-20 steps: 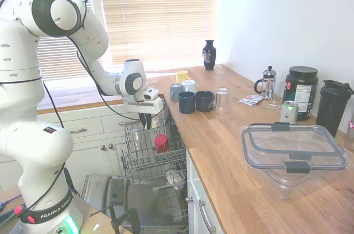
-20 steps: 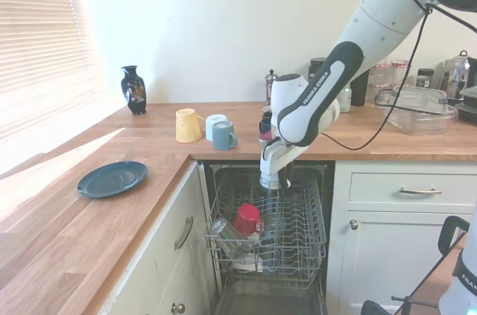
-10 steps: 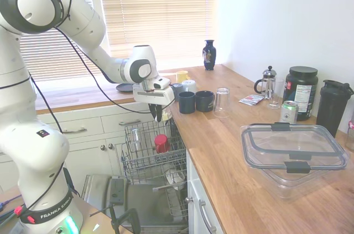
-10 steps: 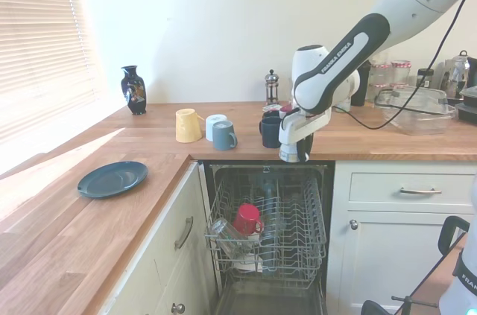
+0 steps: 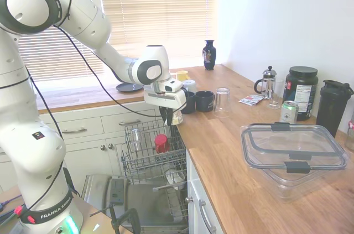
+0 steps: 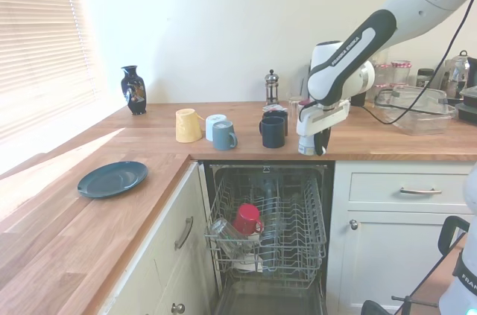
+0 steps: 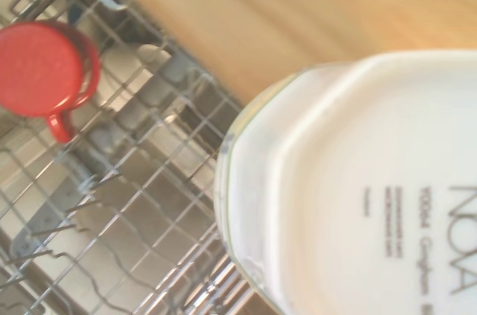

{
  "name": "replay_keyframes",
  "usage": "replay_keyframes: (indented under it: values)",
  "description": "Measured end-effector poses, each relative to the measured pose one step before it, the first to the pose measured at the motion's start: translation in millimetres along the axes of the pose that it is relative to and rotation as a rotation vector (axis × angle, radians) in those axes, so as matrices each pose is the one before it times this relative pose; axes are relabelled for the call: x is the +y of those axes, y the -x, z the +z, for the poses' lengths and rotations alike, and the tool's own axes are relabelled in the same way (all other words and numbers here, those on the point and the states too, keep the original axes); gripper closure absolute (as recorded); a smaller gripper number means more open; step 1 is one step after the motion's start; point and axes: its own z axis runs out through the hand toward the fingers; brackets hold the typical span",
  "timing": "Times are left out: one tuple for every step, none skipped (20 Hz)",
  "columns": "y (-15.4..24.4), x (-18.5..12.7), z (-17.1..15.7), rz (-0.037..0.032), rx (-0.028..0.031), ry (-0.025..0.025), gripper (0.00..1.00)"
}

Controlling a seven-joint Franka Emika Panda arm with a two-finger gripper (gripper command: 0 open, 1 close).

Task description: Unload a mug from dishwasher

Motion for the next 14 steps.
replay_keyframes:
  values:
    - [-6.19, -0.41, -1.69, 0.00437, -0.00099, 0.00143, 1.0]
    - [-6.22, -1.46, -0.09, 0.00244, -0.00002, 0.00186, 1.0]
    - [-5.93, -2.36, 1.06, 0.00266, -0.00196, 0.00477, 1.0]
    - [-5.55, -2.65, 1.74, 0.00142, -0.00366, 0.00608, 1.0]
    - [-5.06, -3.24, 1.91, 0.00046, -0.00353, 0.0059, 1.0]
    - [-4.3, -2.95, 2.1, 0.00014, -0.00323, 0.00526, 1.0]
    - [-3.83, -2.53, 1.85, 0.00027, -0.00236, 0.00438, 1.0]
    - [-3.52, -2.28, 1.44, 0.00029, -0.00345, 0.00498, 1.0]
    - [-3.26, -2.14, 0.28, 0.00025, -0.00145, 0.00308, 1.0]
    - [-2.77, -1.59, 0.45, 0.00065, -0.00193, 0.0033, 1.0]
    - [-2.83, -0.72, -0.39, 0.00156, -0.00276, 0.00392, 1.0]
    - [-2.7, -0.52, -0.62, 0.00025, -0.00219, 0.00336, 1.0]
    - [-2.6, -0.82, -1.21, 0.00027, -0.00289, 0.00391, 1.0]
    - [-2.19, -0.97, -1.22, 0.00071, -0.00294, 0.00368, 1.0]
